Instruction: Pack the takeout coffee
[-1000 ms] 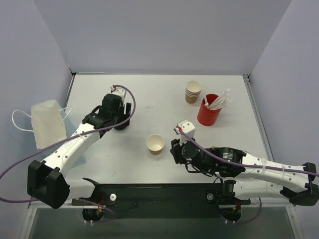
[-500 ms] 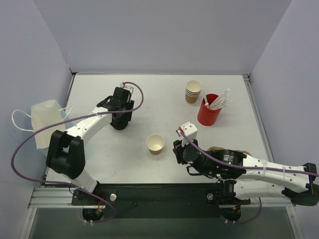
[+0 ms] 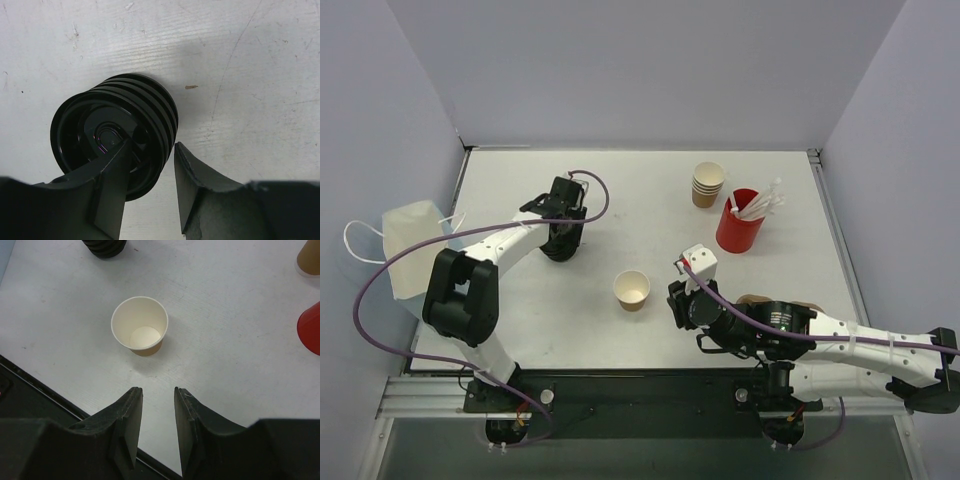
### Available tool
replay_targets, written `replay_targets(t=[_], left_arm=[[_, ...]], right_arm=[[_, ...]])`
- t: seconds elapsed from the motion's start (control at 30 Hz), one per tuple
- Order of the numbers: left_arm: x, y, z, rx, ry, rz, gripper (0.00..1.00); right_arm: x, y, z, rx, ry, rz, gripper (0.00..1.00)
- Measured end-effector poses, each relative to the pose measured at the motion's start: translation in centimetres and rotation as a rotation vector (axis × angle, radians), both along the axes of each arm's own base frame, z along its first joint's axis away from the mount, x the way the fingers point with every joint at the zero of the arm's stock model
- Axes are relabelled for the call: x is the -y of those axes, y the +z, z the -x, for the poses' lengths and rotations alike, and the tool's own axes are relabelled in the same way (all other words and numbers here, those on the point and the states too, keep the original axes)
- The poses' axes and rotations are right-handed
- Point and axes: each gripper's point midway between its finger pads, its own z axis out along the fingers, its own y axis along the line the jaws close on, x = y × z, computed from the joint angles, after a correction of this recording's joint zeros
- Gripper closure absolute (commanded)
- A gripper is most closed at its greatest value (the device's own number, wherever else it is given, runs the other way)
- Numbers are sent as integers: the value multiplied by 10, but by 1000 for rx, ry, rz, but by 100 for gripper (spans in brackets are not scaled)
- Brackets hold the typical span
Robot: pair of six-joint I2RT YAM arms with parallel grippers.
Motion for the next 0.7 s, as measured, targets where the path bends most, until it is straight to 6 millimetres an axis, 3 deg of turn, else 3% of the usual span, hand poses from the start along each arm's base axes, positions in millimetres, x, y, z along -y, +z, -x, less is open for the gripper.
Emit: replay_targets(t=[0.23, 0.7], left_arm=[[0, 0, 0, -2, -5, 1, 62], [6, 2, 1, -13, -22, 27, 64]], right_arm=[[0, 0, -1, 3, -3, 2, 68], [-1, -3, -1, 1, -5, 17, 67]])
